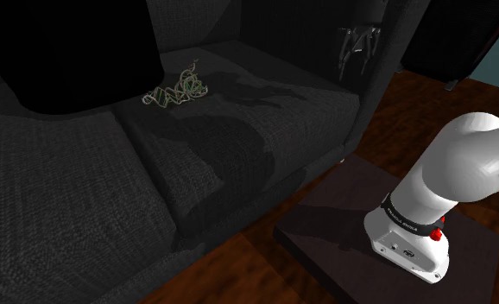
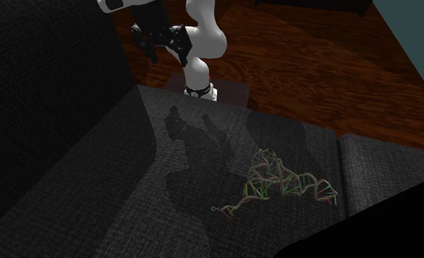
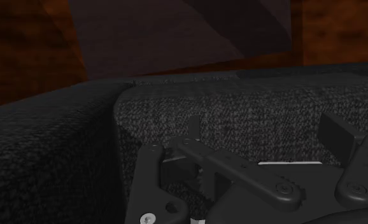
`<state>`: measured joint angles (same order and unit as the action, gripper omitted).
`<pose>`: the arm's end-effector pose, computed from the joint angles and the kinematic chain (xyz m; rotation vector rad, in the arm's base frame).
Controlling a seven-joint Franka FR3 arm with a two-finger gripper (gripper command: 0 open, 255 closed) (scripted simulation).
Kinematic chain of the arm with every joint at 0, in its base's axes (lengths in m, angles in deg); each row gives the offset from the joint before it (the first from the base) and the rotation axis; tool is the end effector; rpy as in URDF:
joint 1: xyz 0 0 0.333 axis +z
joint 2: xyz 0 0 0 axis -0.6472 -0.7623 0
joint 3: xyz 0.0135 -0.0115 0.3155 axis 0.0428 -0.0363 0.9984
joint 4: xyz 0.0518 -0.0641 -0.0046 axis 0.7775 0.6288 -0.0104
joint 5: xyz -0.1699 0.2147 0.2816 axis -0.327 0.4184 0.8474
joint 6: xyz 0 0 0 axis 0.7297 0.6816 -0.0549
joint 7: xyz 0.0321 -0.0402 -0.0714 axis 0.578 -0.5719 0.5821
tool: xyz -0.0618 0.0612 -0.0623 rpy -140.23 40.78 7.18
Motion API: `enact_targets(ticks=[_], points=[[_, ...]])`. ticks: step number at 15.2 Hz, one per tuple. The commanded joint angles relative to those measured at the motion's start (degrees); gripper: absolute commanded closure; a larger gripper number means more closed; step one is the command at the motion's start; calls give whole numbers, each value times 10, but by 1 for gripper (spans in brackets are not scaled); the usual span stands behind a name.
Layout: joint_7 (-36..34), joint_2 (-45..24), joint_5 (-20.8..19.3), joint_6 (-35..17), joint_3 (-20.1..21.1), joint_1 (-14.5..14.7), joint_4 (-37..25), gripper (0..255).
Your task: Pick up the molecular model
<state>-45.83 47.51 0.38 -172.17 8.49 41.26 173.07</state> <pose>0.3000 0.0005 0.5581 -3.0180 0.1565 0.2101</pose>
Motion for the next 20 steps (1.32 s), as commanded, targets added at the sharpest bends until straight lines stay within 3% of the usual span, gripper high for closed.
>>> enact_targets(ticks=[1, 11, 20], points=[[0, 0, 0, 0, 0, 0, 0, 0], [-106, -122, 69, -141, 87, 27, -56, 0], [-203, -262, 74, -243, 156, 36, -164, 0]])
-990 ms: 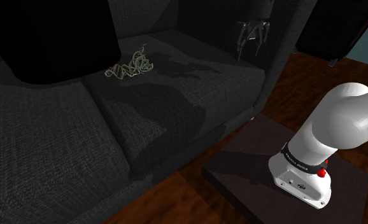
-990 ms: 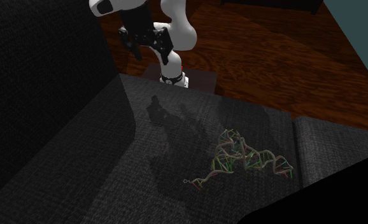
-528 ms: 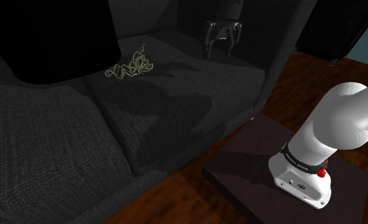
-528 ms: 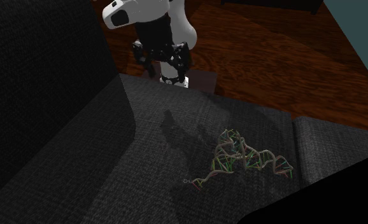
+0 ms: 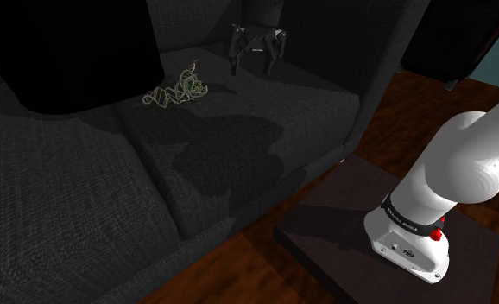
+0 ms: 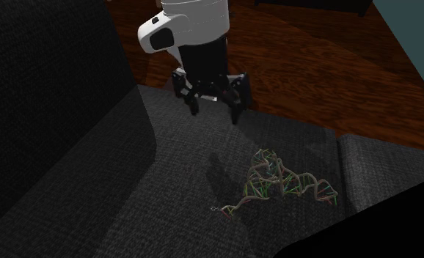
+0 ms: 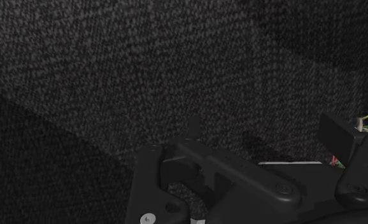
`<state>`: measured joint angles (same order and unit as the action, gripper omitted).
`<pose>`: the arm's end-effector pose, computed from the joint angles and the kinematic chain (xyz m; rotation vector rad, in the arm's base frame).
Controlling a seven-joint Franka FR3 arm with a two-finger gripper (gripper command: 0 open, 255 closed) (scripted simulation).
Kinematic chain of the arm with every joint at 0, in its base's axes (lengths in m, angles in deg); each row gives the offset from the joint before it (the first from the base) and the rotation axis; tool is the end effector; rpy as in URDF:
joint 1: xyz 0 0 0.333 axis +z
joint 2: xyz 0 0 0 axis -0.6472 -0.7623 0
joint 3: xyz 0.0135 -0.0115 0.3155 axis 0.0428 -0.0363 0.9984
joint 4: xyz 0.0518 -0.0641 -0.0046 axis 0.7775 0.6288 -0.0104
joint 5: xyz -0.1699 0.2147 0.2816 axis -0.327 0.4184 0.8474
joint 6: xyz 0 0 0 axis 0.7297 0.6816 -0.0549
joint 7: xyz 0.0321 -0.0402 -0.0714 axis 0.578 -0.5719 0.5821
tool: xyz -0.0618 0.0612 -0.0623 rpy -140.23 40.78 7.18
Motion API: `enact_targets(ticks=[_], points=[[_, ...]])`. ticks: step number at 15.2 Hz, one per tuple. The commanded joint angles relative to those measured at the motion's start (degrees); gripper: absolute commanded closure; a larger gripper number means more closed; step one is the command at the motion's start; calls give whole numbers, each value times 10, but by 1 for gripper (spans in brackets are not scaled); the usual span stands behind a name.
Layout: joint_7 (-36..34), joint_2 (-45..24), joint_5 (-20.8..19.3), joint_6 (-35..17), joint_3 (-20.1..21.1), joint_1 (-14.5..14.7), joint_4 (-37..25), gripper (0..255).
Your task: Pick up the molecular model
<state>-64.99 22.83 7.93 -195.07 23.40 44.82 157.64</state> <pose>0.4371 0.1628 0.5528 -2.9602 0.2960 -0.0644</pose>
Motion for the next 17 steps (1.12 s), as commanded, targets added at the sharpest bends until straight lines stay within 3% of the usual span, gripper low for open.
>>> enact_targets(ticks=[1, 11, 17], points=[[-23, -32, -5, -23, 14, 1, -25, 0], [-150, -216, -85, -79, 69, 18, -219, 0], [-150, -222, -87, -117, 69, 20, -188, 0]])
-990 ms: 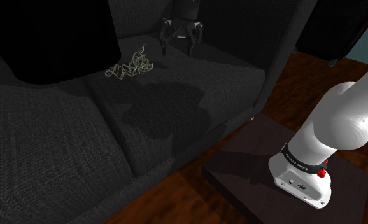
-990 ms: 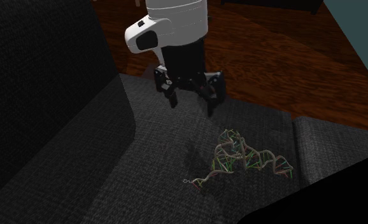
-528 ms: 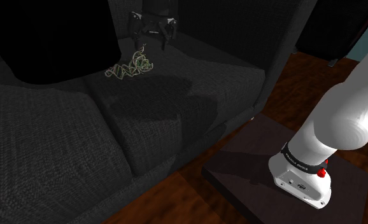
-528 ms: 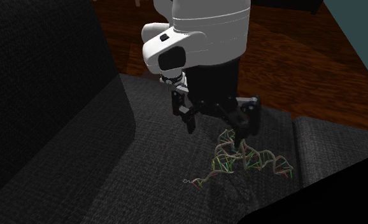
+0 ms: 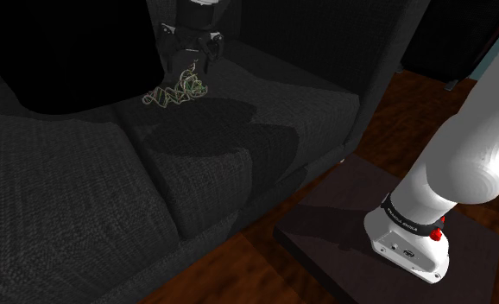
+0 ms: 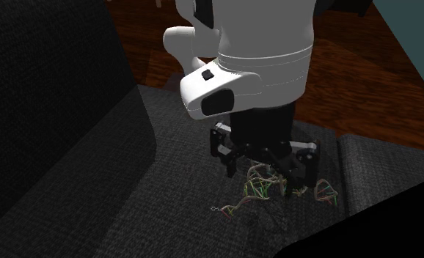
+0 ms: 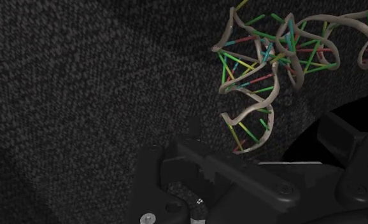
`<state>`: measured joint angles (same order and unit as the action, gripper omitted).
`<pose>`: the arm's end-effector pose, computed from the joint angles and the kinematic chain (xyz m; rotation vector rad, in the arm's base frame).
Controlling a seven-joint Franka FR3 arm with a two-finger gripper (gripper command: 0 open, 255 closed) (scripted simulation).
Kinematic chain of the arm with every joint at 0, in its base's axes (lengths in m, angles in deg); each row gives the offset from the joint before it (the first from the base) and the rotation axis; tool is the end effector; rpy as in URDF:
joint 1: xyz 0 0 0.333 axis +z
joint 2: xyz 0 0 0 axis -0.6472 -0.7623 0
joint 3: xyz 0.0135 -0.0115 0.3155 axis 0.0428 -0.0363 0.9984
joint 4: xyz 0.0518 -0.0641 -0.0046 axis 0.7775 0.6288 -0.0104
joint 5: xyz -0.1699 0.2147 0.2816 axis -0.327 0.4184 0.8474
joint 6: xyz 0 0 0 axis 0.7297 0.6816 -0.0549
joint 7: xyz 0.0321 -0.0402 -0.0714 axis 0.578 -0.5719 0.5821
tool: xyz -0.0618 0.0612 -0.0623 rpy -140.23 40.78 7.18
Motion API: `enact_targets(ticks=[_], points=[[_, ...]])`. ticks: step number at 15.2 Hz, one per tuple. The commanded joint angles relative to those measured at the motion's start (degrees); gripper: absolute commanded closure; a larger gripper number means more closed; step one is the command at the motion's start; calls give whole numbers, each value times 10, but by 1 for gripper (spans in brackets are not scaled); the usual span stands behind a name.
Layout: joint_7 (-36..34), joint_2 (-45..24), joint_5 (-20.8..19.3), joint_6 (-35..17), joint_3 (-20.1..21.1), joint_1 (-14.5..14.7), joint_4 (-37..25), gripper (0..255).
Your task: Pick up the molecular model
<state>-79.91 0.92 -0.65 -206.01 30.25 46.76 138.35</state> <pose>0.5380 0.2625 0.5424 -2.9015 0.3881 -0.2478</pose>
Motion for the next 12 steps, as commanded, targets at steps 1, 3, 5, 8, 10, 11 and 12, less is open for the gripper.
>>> enact_targets(ticks=[1, 3, 5, 8, 10, 11, 12], points=[[-1, -3, -1, -15, 1, 1, 12, 0], [0, -4, -1, -27, 1, 1, 22, 0], [0, -4, -1, -28, 1, 1, 23, 255], [0, -4, -1, -28, 1, 1, 24, 255], [0, -4, -1, -29, 1, 1, 24, 255], [0, -4, -1, -29, 1, 1, 24, 255], [0, -4, -1, -29, 1, 1, 24, 255]])
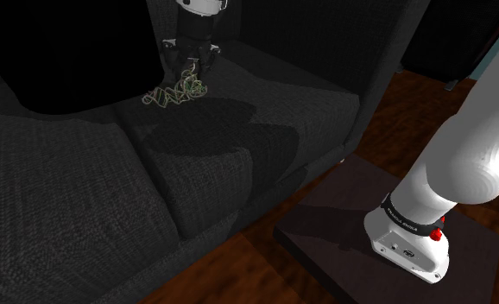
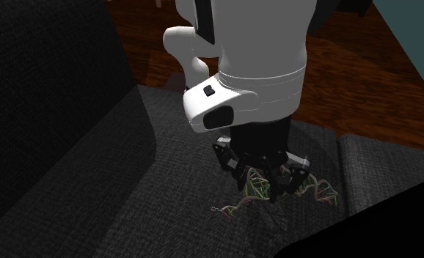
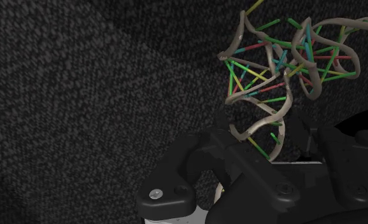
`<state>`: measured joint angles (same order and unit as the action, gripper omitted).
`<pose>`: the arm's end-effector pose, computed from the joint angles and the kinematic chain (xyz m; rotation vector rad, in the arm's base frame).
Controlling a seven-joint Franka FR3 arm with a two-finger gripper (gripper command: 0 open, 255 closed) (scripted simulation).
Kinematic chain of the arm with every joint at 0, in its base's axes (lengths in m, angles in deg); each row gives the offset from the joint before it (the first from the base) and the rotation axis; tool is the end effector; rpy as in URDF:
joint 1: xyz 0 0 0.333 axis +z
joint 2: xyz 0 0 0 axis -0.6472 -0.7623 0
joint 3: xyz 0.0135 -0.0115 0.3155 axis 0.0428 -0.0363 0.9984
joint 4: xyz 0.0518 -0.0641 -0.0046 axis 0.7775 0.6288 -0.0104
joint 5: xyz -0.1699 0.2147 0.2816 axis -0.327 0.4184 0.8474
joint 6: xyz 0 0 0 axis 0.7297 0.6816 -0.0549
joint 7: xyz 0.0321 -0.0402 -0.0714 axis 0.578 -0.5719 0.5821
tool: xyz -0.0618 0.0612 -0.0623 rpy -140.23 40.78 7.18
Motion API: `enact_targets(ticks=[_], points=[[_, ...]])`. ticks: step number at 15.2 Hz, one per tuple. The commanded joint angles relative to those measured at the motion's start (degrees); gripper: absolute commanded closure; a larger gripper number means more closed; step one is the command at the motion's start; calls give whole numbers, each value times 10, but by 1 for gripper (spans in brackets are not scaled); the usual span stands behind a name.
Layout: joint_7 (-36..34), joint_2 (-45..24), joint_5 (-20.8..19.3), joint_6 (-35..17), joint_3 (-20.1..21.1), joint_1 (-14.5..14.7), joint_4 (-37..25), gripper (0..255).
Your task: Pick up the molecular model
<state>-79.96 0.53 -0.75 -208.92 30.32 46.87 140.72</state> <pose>0.5382 0.2638 0.5234 -2.8997 0.3889 -0.2513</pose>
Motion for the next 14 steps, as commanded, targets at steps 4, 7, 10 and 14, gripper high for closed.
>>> enact_targets(ticks=[4, 7, 10, 14], points=[[0, 1, 0, 17, 0, 0, -15, 255], [-2, 3, 0, 40, 0, -1, -36, 255], [-3, 3, -1, 63, 0, -1, -58, 255], [-6, 2, -2, 94, 0, 0, -91, 255]])
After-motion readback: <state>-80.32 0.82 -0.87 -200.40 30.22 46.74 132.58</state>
